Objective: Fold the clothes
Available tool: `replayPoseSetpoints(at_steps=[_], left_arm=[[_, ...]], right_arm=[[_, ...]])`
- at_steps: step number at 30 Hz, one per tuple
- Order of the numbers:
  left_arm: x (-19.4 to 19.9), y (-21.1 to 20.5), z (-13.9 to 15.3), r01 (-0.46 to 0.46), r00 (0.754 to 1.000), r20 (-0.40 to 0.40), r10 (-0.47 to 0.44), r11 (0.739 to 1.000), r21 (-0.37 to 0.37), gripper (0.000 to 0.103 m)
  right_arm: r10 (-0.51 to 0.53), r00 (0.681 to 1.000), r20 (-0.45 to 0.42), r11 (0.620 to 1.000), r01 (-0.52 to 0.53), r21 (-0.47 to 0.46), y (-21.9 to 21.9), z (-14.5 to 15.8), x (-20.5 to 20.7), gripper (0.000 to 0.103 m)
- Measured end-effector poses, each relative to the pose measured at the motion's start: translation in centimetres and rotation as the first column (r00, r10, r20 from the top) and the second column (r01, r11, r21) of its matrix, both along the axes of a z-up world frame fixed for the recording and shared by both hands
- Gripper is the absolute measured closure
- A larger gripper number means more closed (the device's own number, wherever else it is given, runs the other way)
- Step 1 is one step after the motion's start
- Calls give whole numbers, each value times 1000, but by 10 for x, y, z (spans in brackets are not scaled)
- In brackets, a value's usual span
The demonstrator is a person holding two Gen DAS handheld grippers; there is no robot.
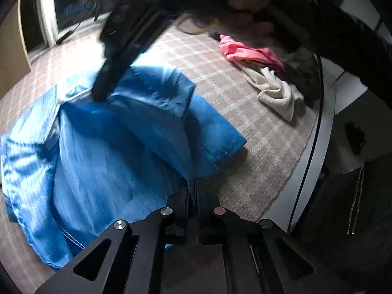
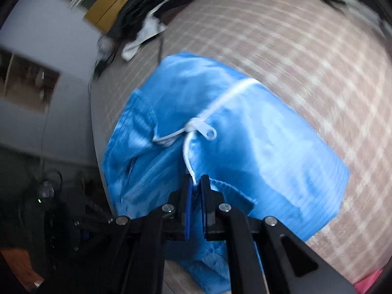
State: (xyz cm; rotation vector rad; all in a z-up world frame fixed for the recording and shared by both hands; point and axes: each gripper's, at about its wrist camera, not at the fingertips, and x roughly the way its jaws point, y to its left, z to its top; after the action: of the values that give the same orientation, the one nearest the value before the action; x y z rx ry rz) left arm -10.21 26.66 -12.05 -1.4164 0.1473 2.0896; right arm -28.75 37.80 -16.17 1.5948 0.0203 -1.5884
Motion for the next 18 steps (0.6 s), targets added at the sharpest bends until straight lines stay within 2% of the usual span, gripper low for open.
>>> replayPoseSetpoints(at_steps=[2, 4, 7, 9, 10, 12, 14, 15, 17, 18], left_arm=[[2, 2, 0, 19, 1000, 1, -19, 1000, -6, 100], [5, 4, 0, 37, 999, 0, -37, 999, -14, 100], [4, 6, 0, 54, 999, 0, -54, 998, -27, 100], [3, 7, 2, 63, 998, 2, -63, 998, -24, 100], [3, 8, 2, 70, 998, 1, -70, 997, -26, 100], [4, 11, 2, 84, 996, 2, -84, 996, -42, 100], [6, 10, 4, 79, 997, 19, -78, 995, -56, 99], [7, 7, 6, 70, 997, 26, -69, 996, -62, 97], [14, -9, 20, 24, 999, 28, -23, 998, -57, 87], [17, -23, 30, -11, 1000, 22, 12, 999, -50, 76]], right_arm=[[-63, 998, 10, 997, 64, -53, 14, 5, -3, 89], [-174, 983, -65, 975, 163, -148, 41, 27, -2, 81], [-213, 973, -89, 957, 189, -219, 58, 39, 15, 78], [-166, 981, -102, 970, 143, -198, 50, 32, 33, 78], [-152, 982, -111, 980, 135, -150, 42, 22, 36, 78], [-175, 974, -147, 984, 176, -5, 43, 1, 30, 78], [-274, 944, -183, 957, 286, 42, 60, -5, 18, 78], [-296, 933, -204, 950, 309, 37, 69, 3, 20, 78], [-318, 915, -250, 943, 331, 12, 84, 21, 29, 78], [-329, 904, -272, 940, 342, 0, 92, 31, 34, 78]])
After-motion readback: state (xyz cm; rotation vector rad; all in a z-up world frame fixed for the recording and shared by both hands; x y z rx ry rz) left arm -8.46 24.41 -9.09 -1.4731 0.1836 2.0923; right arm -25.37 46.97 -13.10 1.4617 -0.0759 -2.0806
